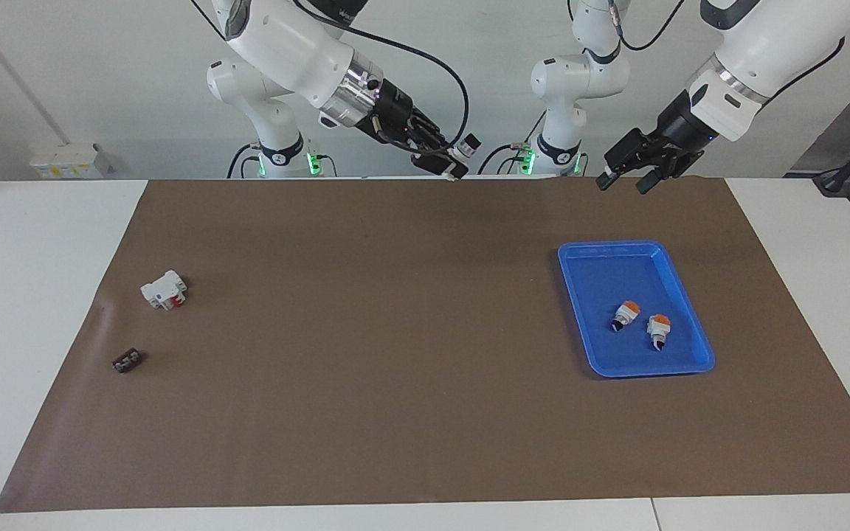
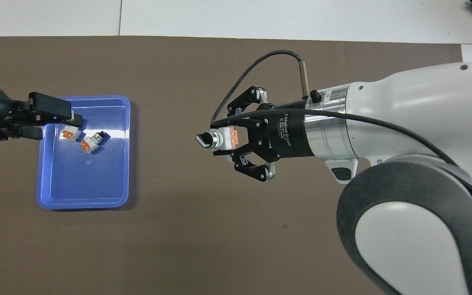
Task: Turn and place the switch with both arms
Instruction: 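Raise the left gripper toward the switch held by the right gripper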
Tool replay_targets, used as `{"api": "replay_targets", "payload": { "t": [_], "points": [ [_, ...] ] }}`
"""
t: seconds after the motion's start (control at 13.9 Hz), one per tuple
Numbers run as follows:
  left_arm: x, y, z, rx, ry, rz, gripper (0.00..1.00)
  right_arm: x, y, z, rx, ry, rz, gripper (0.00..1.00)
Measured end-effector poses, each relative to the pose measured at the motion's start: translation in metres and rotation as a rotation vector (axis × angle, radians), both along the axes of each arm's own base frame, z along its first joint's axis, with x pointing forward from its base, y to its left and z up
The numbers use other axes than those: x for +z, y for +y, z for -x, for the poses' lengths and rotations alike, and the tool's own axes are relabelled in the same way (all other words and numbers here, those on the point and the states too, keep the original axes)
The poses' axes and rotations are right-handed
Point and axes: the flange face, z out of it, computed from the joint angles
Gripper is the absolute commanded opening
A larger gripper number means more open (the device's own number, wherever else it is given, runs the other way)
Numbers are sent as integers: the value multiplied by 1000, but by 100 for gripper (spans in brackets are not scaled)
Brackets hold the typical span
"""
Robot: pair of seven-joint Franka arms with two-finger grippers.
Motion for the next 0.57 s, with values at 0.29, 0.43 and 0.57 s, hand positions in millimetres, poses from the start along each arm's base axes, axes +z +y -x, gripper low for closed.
{"api": "replay_targets", "payload": {
  "t": [0.29,0.43,0.57],
  "points": [
    [10,-56,13,84,97,104,95,-3,-1,-1,-30,17,-1,0],
    [16,-80,18,156,148,158,89,-4,-1,-2,-31,19,-1,0],
    [25,-90,19,225,187,223,85,-4,-1,-2,-31,19,-1,0]
  ]
}}
